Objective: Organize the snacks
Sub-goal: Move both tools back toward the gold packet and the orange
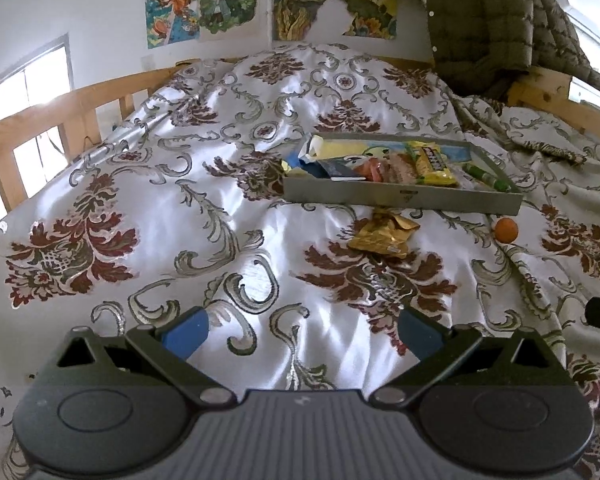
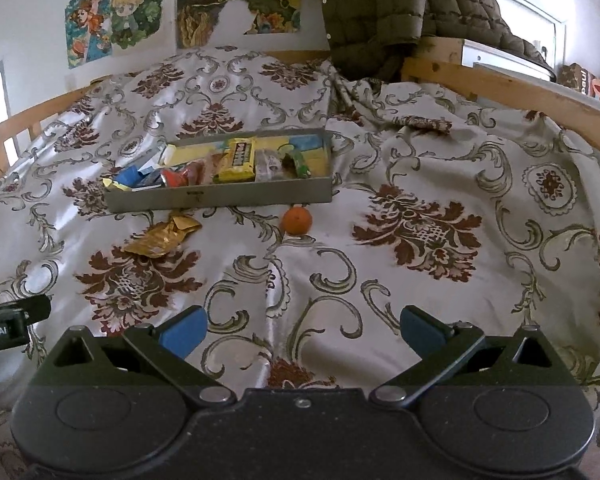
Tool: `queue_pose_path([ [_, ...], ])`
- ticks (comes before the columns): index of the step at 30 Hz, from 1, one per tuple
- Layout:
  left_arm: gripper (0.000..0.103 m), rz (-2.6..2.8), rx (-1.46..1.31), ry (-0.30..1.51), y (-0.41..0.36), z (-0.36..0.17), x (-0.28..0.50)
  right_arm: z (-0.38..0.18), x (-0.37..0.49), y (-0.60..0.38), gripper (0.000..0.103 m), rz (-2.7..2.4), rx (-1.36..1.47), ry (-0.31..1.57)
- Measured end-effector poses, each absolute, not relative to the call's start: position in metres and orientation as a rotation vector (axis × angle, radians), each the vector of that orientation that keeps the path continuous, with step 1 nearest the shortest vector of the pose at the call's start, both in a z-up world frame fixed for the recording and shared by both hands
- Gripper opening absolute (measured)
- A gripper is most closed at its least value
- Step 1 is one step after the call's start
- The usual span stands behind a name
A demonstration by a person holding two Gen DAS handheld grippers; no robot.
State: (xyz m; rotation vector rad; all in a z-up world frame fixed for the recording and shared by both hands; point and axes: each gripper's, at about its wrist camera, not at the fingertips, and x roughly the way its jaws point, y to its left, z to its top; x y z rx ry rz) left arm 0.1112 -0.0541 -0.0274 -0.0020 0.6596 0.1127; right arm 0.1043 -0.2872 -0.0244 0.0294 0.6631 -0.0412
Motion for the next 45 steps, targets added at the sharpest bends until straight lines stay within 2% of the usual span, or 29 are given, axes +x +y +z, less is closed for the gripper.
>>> queue_pose_path([
  [26,0.103,0.135,0.005,0.667,-0.061,-0.029,0.127,-0.021,0.109,-0.286,0.102,-0.006,0.060,0.621],
  [45,0.103,0.073,0.059,0.623,-0.086,-0.030,0.208,-0.031,0.198,-0.307,0.102,0.071,-0.107,0.552],
])
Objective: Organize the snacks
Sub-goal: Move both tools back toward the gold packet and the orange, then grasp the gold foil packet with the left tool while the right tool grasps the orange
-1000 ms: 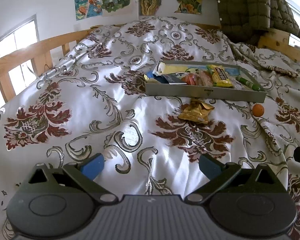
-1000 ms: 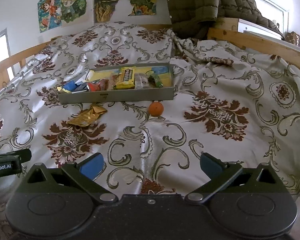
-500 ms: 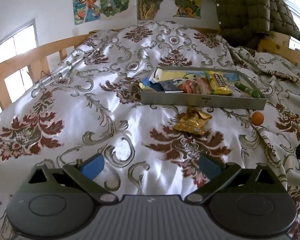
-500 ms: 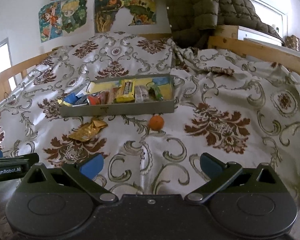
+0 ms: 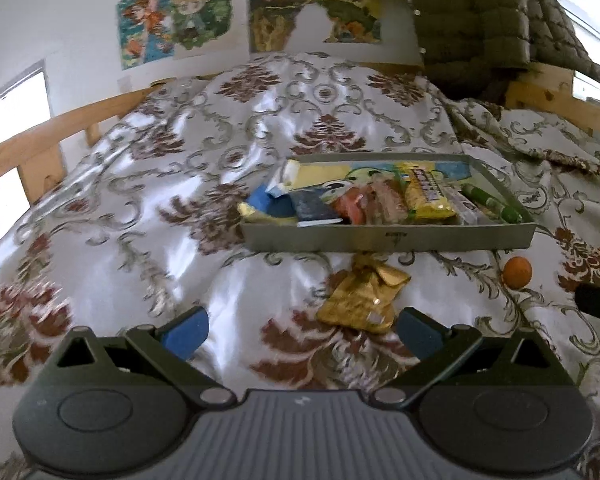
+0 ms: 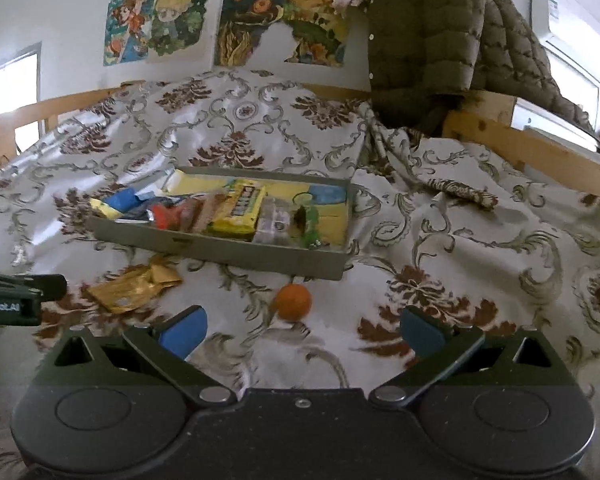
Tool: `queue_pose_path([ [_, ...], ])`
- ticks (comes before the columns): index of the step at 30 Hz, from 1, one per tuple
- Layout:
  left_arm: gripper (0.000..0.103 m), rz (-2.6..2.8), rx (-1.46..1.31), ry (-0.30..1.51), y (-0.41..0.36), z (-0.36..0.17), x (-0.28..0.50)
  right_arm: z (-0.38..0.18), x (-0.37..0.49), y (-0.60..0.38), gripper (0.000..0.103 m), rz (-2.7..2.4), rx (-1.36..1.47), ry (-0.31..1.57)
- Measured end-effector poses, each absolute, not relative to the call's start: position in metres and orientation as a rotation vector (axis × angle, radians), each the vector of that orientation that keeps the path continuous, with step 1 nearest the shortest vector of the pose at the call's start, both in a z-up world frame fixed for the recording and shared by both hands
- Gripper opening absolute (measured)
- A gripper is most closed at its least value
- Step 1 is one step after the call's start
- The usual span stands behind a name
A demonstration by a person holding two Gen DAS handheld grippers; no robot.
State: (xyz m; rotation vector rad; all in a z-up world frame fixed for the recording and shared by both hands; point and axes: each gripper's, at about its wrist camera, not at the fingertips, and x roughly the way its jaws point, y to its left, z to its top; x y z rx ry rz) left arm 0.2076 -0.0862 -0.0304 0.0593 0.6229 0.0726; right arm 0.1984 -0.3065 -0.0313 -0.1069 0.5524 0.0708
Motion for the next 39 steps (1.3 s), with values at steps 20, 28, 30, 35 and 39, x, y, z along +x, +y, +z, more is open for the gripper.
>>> queue_pose_path([
  [20,0.103,-0.164,0.221,0.761,-0.102,-0.087,0.314,-0.090,0.298,-0.317,0.094,0.190,-0.014,0.628],
  [28,0.100,-0.223,0.191,0.839,-0.101,-0.098,0.324,-0.102,0.311,-0.308,0.076,0.220,-0.026,0.694],
  [30,0.095,-0.236,0.180,0.841,-0.101,-0.097,0.325,-0.102,0.312,-0.310,0.068,0.222,-0.015,0.695],
  [35,0.078,-0.270,0.170,0.855,-0.107,-0.095,0.323,-0.102,0.310,-0.311,0.050,0.210,-0.015,0.686],
  [39,0.068,-0.274,0.165,0.862,-0.112,-0.093,0.321,-0.101,0.306,-0.304,0.038,0.219,-0.051,0.681],
])
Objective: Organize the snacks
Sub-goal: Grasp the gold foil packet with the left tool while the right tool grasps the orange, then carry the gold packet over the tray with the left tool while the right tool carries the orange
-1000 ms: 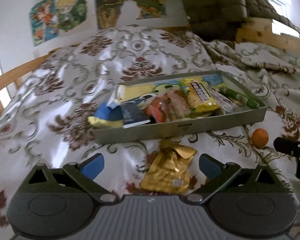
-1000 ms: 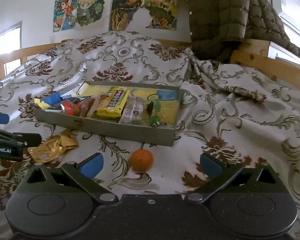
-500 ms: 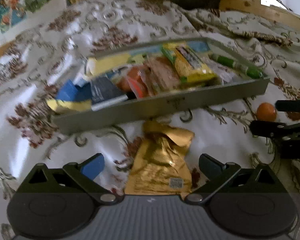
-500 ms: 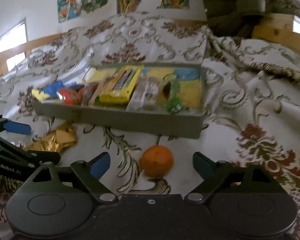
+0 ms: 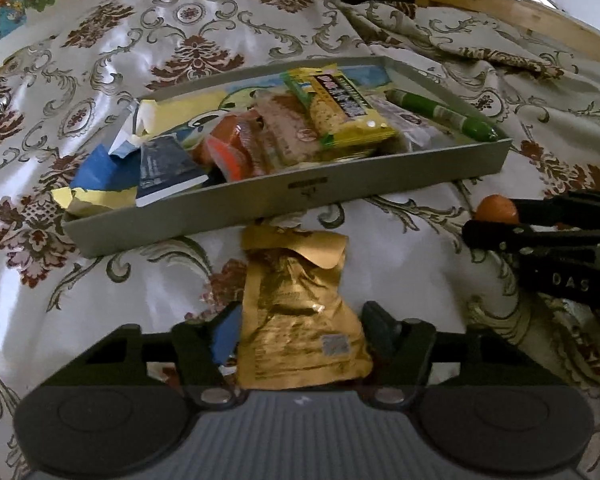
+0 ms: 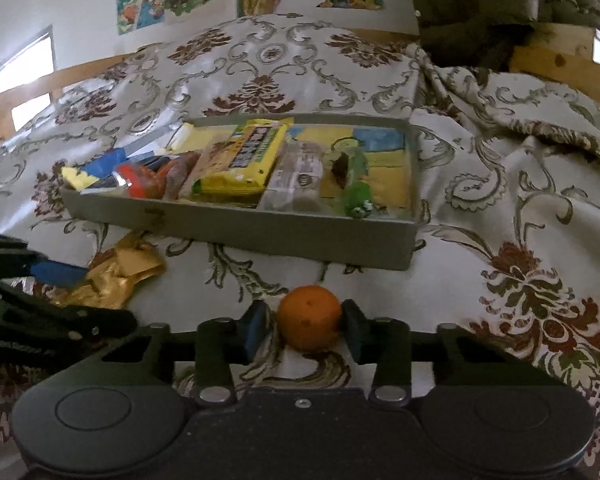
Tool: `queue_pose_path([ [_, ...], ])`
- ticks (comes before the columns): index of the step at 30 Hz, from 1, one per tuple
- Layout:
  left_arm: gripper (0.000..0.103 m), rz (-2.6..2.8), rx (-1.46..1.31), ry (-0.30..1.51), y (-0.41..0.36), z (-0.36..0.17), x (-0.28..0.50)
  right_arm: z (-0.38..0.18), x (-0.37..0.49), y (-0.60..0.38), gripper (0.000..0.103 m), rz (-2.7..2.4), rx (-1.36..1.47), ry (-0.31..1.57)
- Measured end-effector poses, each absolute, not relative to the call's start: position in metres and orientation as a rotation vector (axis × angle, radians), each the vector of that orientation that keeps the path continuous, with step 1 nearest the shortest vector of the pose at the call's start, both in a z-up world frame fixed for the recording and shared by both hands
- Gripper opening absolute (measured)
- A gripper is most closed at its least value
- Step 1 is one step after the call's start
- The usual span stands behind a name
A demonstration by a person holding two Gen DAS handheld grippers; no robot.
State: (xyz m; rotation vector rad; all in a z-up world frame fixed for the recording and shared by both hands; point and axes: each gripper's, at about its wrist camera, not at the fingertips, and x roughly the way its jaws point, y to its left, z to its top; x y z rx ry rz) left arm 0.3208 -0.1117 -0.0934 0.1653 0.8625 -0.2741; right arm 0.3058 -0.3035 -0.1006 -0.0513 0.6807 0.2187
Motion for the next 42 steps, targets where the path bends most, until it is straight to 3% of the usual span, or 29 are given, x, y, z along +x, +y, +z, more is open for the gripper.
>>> queue_pose_path([
  [26,0.066,-0.286,0.179,0.875,-0.128,-0.076,0.298,-0.089,0.291,-0.287,0.036,0.380,-0.026,0.703],
  [42,0.066,-0.259,0.173,0.861,-0.136,-0.042,0.264,-0.053,0.277,-0.304,0.036,0.389,0.043,0.604],
])
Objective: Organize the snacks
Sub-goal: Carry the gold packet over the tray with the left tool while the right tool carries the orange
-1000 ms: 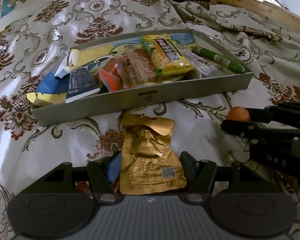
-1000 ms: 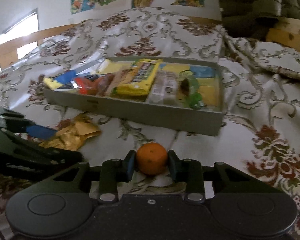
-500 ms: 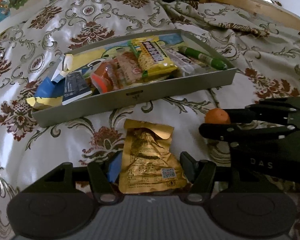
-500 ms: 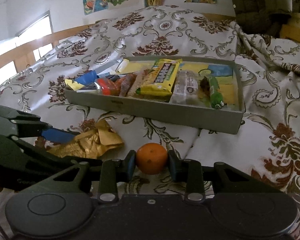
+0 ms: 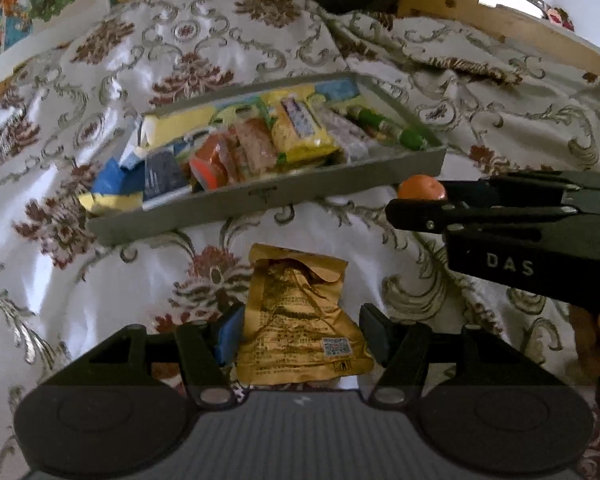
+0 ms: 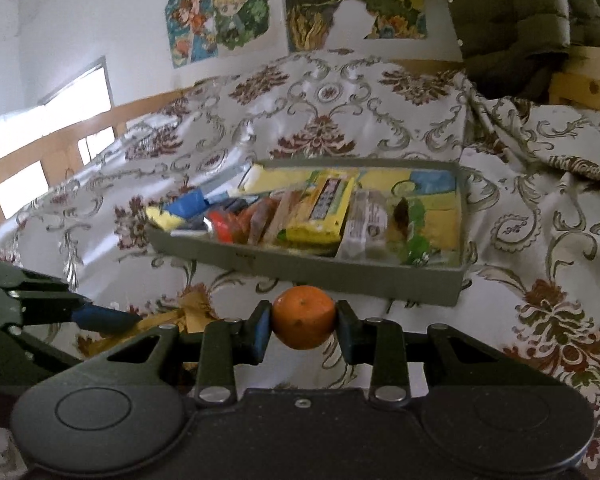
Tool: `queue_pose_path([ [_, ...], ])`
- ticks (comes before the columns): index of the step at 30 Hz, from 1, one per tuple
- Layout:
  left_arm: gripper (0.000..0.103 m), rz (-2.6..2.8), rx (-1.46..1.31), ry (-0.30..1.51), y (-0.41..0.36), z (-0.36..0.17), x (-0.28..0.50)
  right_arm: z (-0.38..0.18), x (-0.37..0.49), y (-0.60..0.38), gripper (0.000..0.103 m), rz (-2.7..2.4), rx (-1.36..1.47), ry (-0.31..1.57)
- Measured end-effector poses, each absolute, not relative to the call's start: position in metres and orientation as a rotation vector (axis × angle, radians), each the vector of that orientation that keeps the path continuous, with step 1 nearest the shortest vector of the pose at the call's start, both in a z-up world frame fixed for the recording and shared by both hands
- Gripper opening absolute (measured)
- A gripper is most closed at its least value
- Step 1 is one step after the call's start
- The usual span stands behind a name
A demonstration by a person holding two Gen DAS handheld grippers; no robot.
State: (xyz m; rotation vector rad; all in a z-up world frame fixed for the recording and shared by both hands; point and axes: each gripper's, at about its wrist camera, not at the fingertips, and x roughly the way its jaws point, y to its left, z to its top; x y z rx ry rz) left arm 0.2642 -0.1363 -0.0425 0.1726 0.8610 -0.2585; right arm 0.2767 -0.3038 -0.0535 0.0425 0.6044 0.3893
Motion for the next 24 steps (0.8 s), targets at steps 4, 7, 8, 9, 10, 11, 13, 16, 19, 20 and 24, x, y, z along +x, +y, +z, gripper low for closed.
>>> queue_pose_path([
  [4,0.066,-0.252,0.173,0.806,-0.136,-0.023,0.263,-0.047,0.278,-0.309,0.036,0.377,0.064,0.567],
  [7,0.066,-0.241,0.155,0.767,-0.136,-0.010,0.270,-0.042,0.278,-0.313,0.036,0.363,0.083,0.538],
  [8,0.066,-0.235,0.144,0.753,-0.135,-0.007,0.273,-0.041,0.278,-0.315,0.036,0.360,0.087,0.527],
  [9,0.066,-0.229,0.132,0.737,-0.135,-0.004,0.277,-0.039,0.279,-0.317,0.036,0.354,0.092,0.514],
  [10,0.066,-0.223,0.119,0.720,-0.135,-0.001,0.282,-0.038,0.280,-0.319,0.036,0.346,0.096,0.503],
  [11,0.066,-0.215,0.103,0.701,-0.135,0.001,0.287,-0.036,0.282,-0.321,0.036,0.339,0.098,0.490],
  [13,0.066,-0.207,0.070,0.671,-0.133,0.004,0.299,-0.034,0.288,-0.324,0.036,0.314,0.088,0.457],
  [16,0.066,-0.183,0.029,0.632,-0.131,0.004,0.322,-0.034,0.302,-0.329,0.036,0.269,0.066,0.425],
  [19,0.066,-0.156,-0.005,0.606,-0.130,-0.001,0.349,-0.037,0.321,-0.330,0.036,0.249,0.052,0.408],
  [20,0.066,-0.147,-0.014,0.602,-0.130,-0.004,0.358,-0.039,0.327,-0.329,0.036,0.247,0.051,0.411],
  [24,0.066,-0.120,-0.045,0.590,-0.131,-0.016,0.387,-0.048,0.344,-0.324,0.036,0.259,0.011,0.410],
])
